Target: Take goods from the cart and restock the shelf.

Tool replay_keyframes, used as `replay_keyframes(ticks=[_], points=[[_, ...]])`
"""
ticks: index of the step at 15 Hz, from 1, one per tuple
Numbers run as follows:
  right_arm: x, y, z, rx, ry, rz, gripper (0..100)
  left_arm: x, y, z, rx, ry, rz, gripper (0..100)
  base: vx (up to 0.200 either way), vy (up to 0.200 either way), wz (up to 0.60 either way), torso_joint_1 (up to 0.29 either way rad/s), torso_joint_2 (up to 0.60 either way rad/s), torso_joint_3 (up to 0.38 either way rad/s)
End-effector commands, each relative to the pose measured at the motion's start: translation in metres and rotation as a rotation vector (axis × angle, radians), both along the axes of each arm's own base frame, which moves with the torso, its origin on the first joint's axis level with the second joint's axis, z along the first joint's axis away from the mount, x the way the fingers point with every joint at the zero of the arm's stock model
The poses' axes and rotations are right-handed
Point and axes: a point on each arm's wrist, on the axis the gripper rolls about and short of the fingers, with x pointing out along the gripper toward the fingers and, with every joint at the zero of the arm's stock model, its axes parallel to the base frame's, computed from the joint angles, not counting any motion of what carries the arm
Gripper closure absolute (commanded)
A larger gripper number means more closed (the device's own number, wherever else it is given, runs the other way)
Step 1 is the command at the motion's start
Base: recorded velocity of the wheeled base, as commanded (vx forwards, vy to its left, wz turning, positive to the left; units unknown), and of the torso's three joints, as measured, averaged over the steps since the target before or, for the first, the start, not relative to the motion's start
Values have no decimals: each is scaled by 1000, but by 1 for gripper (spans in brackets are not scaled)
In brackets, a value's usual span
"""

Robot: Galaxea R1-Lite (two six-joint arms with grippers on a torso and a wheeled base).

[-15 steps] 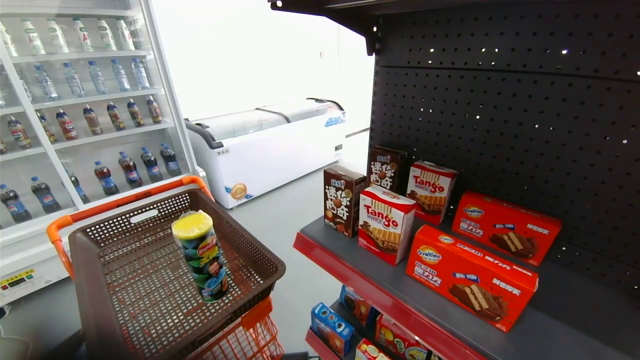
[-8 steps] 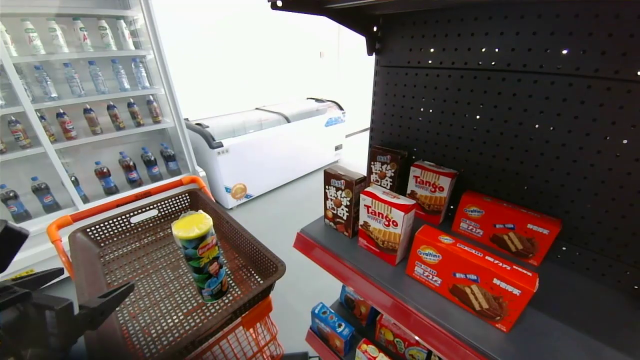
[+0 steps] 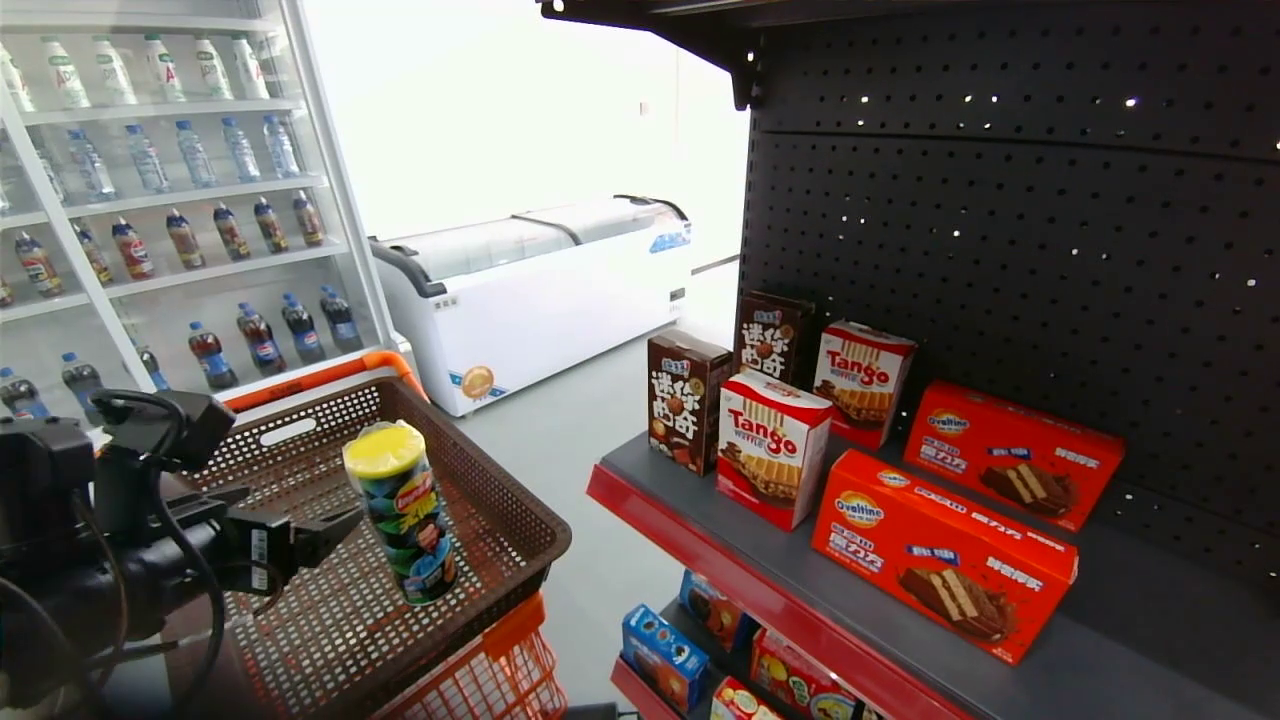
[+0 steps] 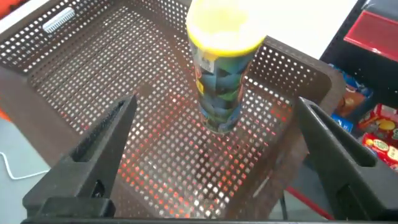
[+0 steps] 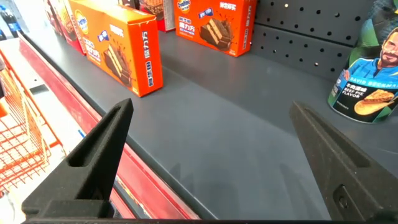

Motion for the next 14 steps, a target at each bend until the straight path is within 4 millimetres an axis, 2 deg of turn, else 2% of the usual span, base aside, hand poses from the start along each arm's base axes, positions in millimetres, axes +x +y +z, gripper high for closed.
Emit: replay_keyframes(ticks=[1, 6, 7, 8, 14], points=[[0, 0, 0, -1, 1, 1, 0, 28, 1, -36, -3, 83, 0, 0, 0, 0, 0, 0, 0, 0], [0, 0, 0, -1, 1, 1, 0, 64, 3, -75, -3, 69, 5, 0, 0, 0, 0, 0, 0, 0], [0, 0, 0, 0, 1, 1, 0, 65, 3, -76, -3, 69, 5, 0, 0, 0, 0, 0, 0, 0], [0, 0, 0, -1, 1, 1, 0, 73, 3, -89, -11, 64, 7, 0, 0, 0, 0, 0, 0, 0], [0, 0, 0, 0, 1, 1, 0, 91, -3, -108, -7, -33, -14, 0, 0, 0, 0, 0, 0, 0]])
